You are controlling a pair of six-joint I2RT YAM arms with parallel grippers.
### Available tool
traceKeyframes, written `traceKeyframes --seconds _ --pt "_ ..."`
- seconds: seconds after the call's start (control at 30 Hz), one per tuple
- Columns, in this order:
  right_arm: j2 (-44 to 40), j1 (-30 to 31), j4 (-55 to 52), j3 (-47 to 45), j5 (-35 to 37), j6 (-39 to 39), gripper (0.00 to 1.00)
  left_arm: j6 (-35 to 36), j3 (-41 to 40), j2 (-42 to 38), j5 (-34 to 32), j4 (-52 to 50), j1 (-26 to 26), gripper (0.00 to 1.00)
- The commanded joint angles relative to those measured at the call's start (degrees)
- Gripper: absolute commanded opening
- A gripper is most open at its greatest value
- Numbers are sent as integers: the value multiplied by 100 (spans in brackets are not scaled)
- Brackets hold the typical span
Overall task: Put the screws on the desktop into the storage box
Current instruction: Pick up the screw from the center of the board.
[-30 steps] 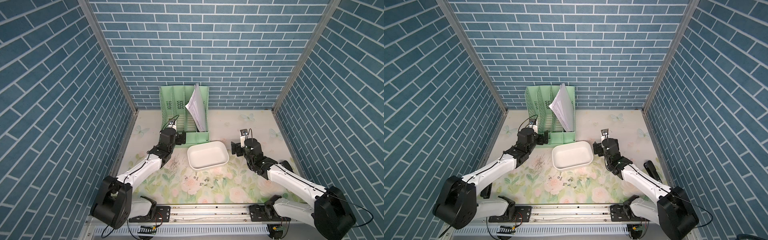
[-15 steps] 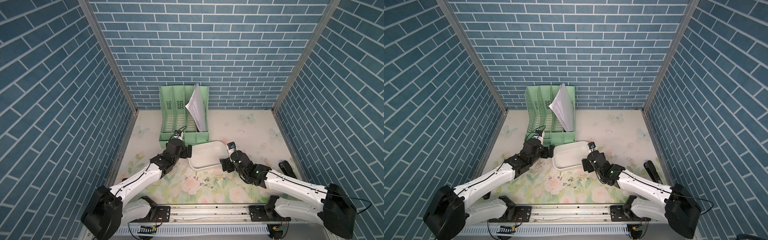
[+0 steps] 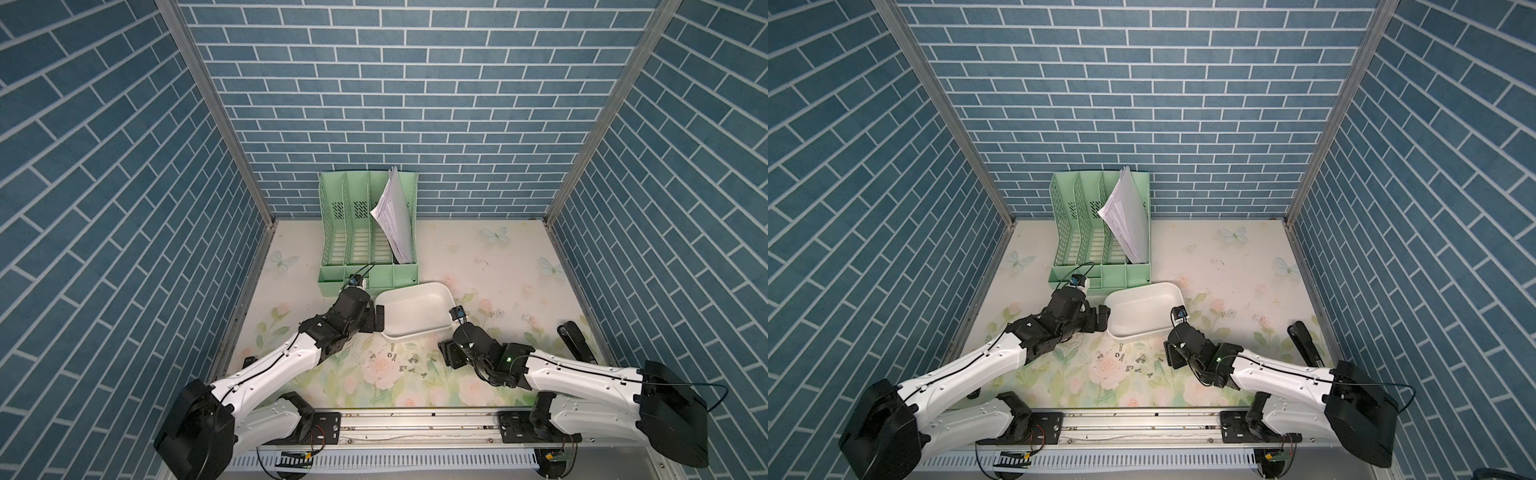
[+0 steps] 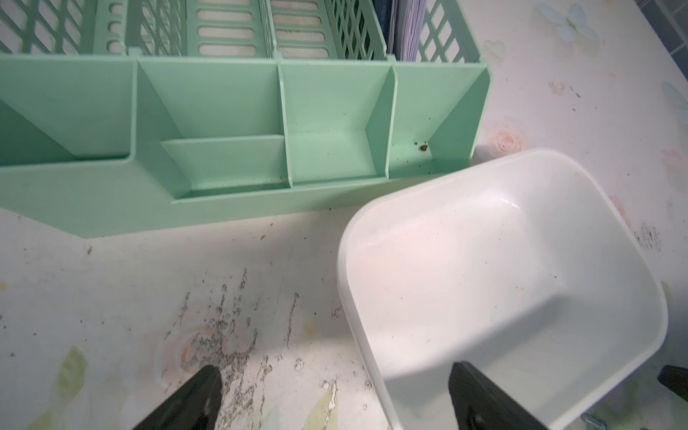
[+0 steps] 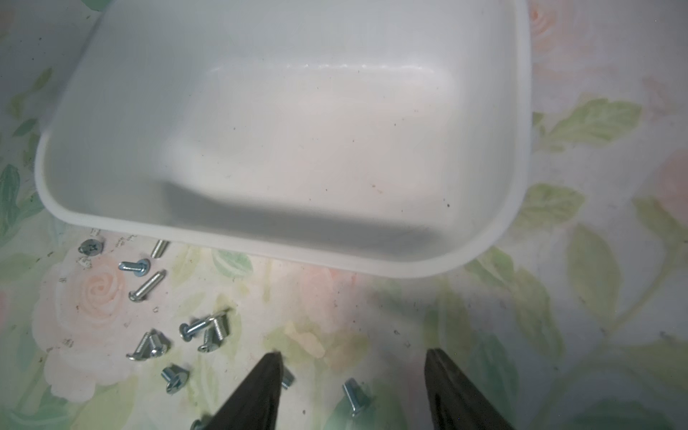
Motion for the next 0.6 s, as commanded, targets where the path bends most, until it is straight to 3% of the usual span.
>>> traceKeyframes --seconds 0.0,0.3,0.57 --pt "-20 79 -152 -134 -192 316 60 -157 71 -134 370 -537 -56 100" --pt "40 194 -577 -169 -316 264 56 -111 180 -270 1292 -1120 -136 100" --pt "335 198 -594 -120 -276 179 48 -164 179 -350 1331 -1336 -320 100"
